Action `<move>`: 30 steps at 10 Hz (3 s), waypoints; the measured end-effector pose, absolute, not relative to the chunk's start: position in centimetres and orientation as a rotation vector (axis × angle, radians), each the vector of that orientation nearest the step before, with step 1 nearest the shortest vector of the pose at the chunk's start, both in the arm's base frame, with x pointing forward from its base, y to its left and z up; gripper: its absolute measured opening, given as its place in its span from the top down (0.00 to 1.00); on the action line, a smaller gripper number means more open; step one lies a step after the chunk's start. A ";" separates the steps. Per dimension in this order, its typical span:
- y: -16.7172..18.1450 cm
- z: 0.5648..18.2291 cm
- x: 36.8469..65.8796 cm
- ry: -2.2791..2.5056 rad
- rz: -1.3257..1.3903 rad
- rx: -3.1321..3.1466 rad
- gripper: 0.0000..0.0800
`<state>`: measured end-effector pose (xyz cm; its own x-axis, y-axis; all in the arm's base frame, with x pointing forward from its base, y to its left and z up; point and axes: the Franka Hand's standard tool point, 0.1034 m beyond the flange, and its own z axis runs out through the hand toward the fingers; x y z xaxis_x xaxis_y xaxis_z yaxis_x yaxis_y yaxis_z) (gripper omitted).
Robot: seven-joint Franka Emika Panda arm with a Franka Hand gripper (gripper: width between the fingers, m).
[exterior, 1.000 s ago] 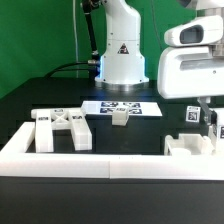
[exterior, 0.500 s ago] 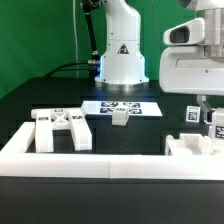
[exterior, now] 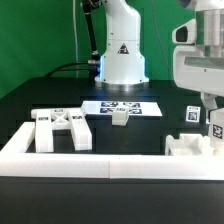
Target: Assemble chair
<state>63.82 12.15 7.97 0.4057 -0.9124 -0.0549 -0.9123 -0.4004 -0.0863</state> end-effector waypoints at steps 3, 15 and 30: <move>12.1 8.0 63.8 1.698 -0.001 -2.521 0.62; 12.7 8.0 64.0 0.192 -0.118 -3.045 0.19; 11.5 7.7 64.8 0.914 -0.078 -2.892 0.64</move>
Offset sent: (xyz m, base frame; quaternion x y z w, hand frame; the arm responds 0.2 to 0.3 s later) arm 0.0000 0.0000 0.0000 0.0000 0.0000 -0.0650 0.9979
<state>64.79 11.50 7.68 0.8177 -0.5754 0.0166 -0.5698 -0.8132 -0.1182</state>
